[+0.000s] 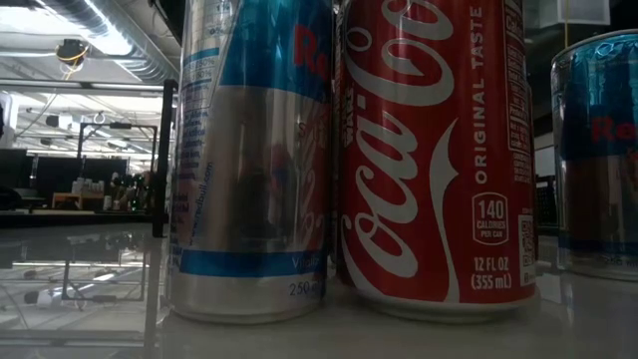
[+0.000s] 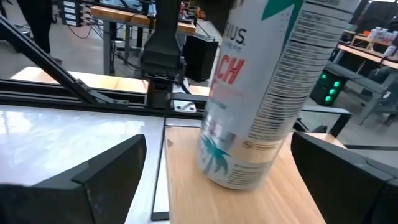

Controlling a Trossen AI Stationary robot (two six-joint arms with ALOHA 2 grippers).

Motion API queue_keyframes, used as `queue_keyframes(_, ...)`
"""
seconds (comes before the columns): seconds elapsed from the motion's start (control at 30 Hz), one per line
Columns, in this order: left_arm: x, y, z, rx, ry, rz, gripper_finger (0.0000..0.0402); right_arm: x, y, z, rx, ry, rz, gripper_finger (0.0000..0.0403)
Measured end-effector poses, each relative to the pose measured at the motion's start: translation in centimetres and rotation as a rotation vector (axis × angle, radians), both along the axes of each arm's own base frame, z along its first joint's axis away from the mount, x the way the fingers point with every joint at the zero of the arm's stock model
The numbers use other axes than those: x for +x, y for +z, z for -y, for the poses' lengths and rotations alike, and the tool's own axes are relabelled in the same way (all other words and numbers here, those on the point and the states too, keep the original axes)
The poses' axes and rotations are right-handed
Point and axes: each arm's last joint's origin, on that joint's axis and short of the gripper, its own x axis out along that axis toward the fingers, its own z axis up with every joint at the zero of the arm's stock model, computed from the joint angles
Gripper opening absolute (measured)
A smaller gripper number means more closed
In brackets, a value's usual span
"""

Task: Place canned beverage on shelf
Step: Put the left white soda can on the shelf

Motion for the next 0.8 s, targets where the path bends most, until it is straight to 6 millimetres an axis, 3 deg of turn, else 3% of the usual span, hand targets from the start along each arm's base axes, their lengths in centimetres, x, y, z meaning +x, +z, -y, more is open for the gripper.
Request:
queue_keyframes(0.3,-0.5,1.4,0.9,-0.059,-0.035,0.006,0.0,-0.1,0.2,0.0,-0.001,-0.011,-0.004,0.0392)
queue_keyframes(0.8,-1.3,2.3,6.9,-0.149,-0.113,0.169,0.0,-3.0,3.7,0.1,0.002,0.04,-0.169,0.0392)
